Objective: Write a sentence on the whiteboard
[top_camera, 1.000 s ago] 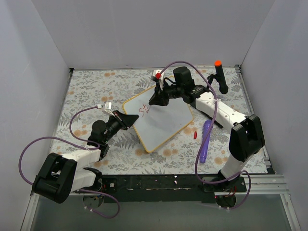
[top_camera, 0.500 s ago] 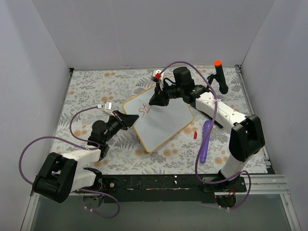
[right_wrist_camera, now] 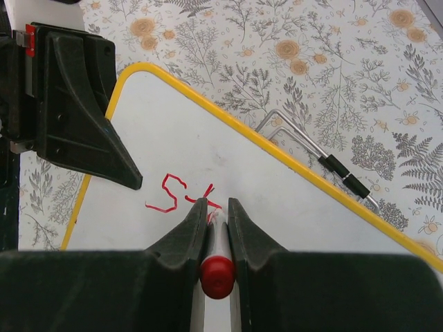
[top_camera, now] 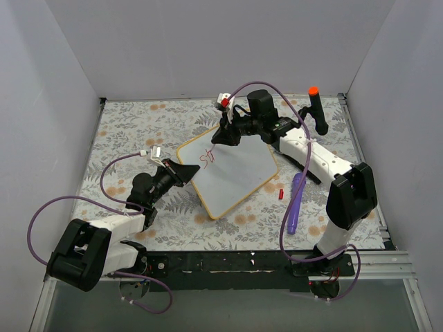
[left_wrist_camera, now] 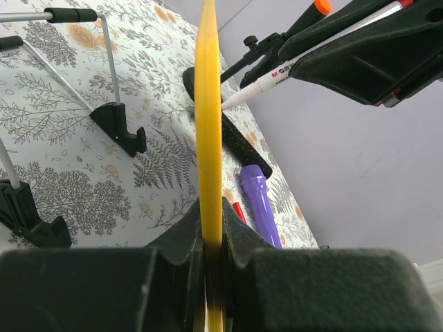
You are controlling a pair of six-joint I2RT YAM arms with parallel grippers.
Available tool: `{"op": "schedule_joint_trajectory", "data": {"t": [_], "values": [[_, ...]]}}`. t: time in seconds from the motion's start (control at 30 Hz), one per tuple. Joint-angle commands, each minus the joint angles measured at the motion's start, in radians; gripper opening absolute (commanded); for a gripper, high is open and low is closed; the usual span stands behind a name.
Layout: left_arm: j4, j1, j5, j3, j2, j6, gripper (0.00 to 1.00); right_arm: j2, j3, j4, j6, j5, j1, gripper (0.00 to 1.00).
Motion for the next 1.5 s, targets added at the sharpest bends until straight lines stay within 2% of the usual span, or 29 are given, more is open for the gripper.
{"op": "schedule_joint_trajectory", "data": {"t": [0.0,0.2,0.5,1.03,1.47], "values": [[0.116,-0.006,0.033,0.010,-0.018,0.008,0.00,0.001,0.038,0.009,-0.002,0.019,-0.014,0.01],[0.120,-0.006,0.032,0.007,-0.018,0.008,0.00,-0.041,0.013,0.013,0.006,-0.063,-0.017,0.01],[0.132,-0.006,0.035,0.007,-0.012,0.003,0.00,-0.038,-0.024,0.027,0.024,-0.099,-0.017,0.01],[0.135,-0.006,0.039,0.006,-0.007,-0.002,0.00,-0.012,0.018,0.030,0.035,-0.054,-0.015,0.01],[0.133,-0.006,0.036,0.004,-0.009,0.001,0.00,-0.050,-0.056,0.015,0.006,-0.045,-0.015,0.01]]}}
